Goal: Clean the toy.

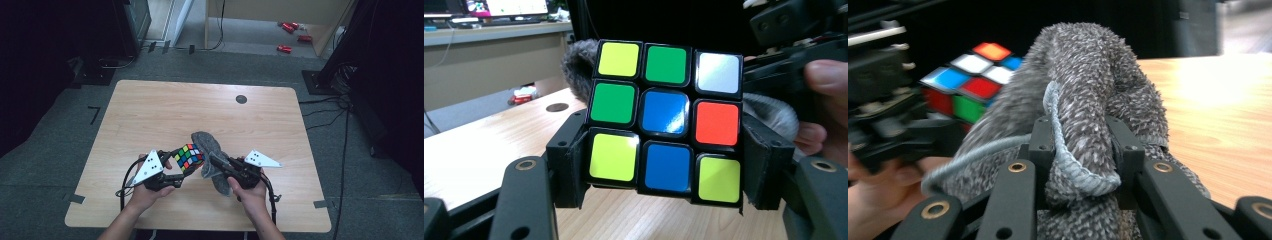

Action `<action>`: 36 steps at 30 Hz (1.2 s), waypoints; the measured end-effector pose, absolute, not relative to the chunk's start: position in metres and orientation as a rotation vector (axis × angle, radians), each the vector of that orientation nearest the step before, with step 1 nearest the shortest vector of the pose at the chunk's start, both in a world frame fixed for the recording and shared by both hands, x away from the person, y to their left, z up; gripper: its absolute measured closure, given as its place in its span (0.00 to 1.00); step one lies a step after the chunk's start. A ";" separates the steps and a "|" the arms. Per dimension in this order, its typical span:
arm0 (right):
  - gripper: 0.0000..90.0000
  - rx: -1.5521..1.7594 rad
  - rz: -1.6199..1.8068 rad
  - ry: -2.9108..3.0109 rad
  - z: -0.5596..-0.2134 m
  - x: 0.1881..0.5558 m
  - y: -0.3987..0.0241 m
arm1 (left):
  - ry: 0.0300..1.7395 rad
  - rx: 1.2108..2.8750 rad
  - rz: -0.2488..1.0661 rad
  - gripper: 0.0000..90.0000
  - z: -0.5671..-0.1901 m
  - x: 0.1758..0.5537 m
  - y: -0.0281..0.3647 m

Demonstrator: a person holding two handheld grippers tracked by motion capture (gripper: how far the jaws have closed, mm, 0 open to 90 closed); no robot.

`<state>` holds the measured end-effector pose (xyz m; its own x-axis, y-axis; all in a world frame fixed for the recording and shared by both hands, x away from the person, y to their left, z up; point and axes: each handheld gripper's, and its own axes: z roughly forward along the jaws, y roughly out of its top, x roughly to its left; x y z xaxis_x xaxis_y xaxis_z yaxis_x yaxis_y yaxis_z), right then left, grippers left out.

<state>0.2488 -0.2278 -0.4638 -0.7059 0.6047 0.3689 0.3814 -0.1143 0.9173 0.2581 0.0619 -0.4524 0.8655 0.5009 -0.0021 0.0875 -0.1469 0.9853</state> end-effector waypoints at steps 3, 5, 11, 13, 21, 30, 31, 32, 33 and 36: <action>0.78 1.043 1.879 2.052 -0.471 0.249 -0.218 | 0.467 1.691 0.367 0.39 -0.453 0.259 0.063; 0.78 0.995 1.862 2.086 -0.476 0.248 -0.213 | 0.469 1.688 0.364 0.39 -0.453 0.259 0.064; 0.79 0.859 1.756 2.177 -0.479 0.244 -0.201 | 0.484 1.679 0.347 0.39 -0.452 0.261 0.066; 0.78 0.843 1.725 2.211 -0.481 0.244 -0.199 | 0.482 1.680 0.350 0.39 -0.453 0.261 0.066; 0.78 0.802 1.641 2.172 -0.475 0.243 -0.203 | 0.489 1.684 0.382 0.39 -0.452 0.261 0.068; 0.78 0.821 1.725 2.041 -0.471 0.239 -0.209 | 0.490 1.679 0.374 0.39 -0.452 0.260 0.066; 0.78 0.818 1.718 2.064 -0.474 0.239 -0.206 | 0.492 1.677 0.369 0.39 -0.452 0.261 0.067; 0.78 0.822 1.717 2.073 -0.475 0.239 -0.204 | 0.494 1.676 0.372 0.39 -0.452 0.261 0.068; 0.79 0.830 1.720 2.087 -0.476 0.239 -0.201 | 0.497 1.676 0.372 0.39 -0.452 0.261 0.068; 0.79 0.830 1.708 2.117 -0.479 0.239 -0.197 | 0.502 1.675 0.371 0.39 -0.453 0.262 0.068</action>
<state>0.2385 -0.1966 -0.4793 -0.7894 0.6011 0.1243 0.2487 0.1280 0.9601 0.2622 0.0681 -0.4531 0.8520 0.5222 -0.0378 0.1170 -0.1195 0.9859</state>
